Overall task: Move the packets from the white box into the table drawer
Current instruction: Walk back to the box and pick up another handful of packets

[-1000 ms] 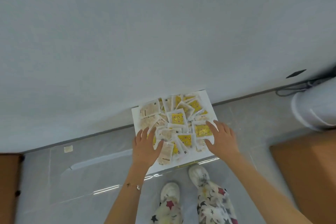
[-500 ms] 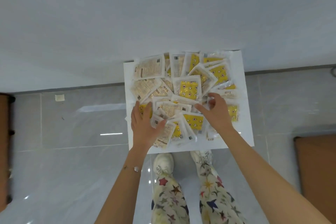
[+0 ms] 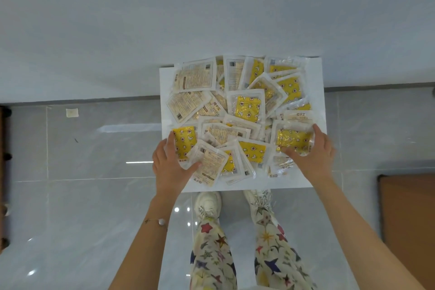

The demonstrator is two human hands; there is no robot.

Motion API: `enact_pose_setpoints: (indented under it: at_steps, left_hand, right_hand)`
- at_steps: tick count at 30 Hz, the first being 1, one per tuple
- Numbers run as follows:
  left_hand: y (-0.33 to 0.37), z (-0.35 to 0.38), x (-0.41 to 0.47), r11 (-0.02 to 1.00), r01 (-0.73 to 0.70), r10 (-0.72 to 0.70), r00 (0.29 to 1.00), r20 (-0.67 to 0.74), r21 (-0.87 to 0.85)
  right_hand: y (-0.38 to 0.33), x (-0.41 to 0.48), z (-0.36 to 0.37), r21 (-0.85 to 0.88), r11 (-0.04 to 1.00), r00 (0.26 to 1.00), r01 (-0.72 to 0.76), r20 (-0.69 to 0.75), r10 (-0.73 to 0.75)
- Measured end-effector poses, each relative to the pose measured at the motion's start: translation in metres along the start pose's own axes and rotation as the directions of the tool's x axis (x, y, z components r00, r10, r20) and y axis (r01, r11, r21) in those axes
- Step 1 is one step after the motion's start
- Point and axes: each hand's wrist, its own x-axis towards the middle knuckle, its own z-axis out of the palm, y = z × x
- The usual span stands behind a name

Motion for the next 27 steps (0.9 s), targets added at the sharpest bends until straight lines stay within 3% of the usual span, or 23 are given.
enact_pose_setpoints:
  at_steps: [3, 5, 7, 9, 11, 15, 18, 22, 27]
  left_hand:
    - [0.005, 0.002, -0.001, 1.000, 0.024, -0.024, 0.998, -0.065, -0.004]
    - [0.004, 0.002, 0.001, 0.989, 0.096, -0.102, 0.994, -0.044, -0.116]
    - [0.003, 0.001, 0.006, 0.944, 0.204, -0.211, 0.977, -0.001, -0.261]
    - [0.005, 0.001, 0.006, 0.962, 0.223, -0.224, 0.974, 0.007, -0.158]
    - [0.008, 0.003, 0.007, 0.974, 0.213, -0.215, 0.977, -0.006, -0.078]
    - [0.014, 0.002, 0.011, 0.900, 0.287, -0.291, 0.956, 0.038, -0.327]
    - [0.016, 0.000, 0.004, 0.803, 0.302, -0.311, 0.948, 0.071, -0.514]
    - [0.017, -0.003, -0.006, 0.776, 0.270, -0.289, 0.955, 0.060, -0.570]
    - [0.012, -0.011, -0.018, 0.700, 0.285, -0.311, 0.947, 0.080, -0.655]
  right_hand:
    - [-0.004, 0.002, 0.005, 0.049, 0.999, 0.999, -0.001, -0.035, 0.003]
    - [-0.006, 0.008, 0.006, 0.182, 0.980, 0.996, -0.075, -0.025, 0.081]
    - [-0.007, 0.012, 0.005, 0.410, 0.897, 0.986, -0.162, 0.022, 0.168]
    - [-0.010, 0.013, 0.006, 0.546, 0.803, 0.968, -0.238, 0.069, 0.241]
    - [-0.012, 0.013, 0.007, 0.574, 0.768, 0.949, -0.286, 0.061, 0.308]
    - [-0.008, 0.014, 0.002, 0.642, 0.699, 0.936, -0.315, 0.086, 0.342]
    - [-0.006, 0.017, -0.002, 0.623, 0.730, 0.951, -0.282, 0.081, 0.298]
    - [-0.013, 0.026, -0.002, 0.552, 0.799, 0.965, -0.239, 0.041, 0.261]
    - [-0.022, 0.035, -0.002, 0.653, 0.681, 0.938, -0.331, 0.149, 0.313]
